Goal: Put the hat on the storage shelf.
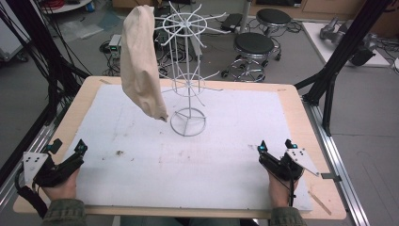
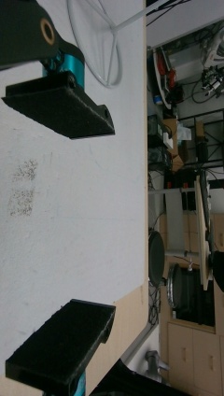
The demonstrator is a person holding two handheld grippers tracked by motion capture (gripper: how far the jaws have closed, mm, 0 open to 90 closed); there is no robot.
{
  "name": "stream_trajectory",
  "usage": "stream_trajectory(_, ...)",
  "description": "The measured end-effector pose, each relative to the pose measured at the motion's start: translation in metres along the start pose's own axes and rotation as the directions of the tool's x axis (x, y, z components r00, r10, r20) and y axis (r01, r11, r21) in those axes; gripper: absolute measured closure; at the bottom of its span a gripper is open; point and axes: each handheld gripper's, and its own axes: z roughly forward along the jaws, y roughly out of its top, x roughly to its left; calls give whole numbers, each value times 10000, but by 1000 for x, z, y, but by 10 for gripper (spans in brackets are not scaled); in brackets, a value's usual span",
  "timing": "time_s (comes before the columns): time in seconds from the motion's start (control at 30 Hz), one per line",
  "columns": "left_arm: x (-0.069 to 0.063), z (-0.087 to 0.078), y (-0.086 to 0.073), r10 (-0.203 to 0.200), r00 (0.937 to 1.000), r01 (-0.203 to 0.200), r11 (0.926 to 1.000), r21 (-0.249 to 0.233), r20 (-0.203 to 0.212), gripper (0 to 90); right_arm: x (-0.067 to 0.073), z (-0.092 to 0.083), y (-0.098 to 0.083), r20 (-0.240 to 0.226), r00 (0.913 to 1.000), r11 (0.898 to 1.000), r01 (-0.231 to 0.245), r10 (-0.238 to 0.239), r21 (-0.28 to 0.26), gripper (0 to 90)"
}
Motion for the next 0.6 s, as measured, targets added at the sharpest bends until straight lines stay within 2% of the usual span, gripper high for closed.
stream_trajectory(0.23,0,2,-7,50,10000,-52,9996,285,56,235,0,3,-1,-42,10000,10000,71,-71,31,110)
stream_trajectory(0.4,-1,4,-8,83,9998,-88,9995,295,179,235,0,4,-1,-52,10000,9999,83,-83,109,110)
stream_trajectory(0.6,0,3,-8,-82,9998,75,9994,324,202,235,0,5,-1,-93,9999,9998,72,-71,168,111)
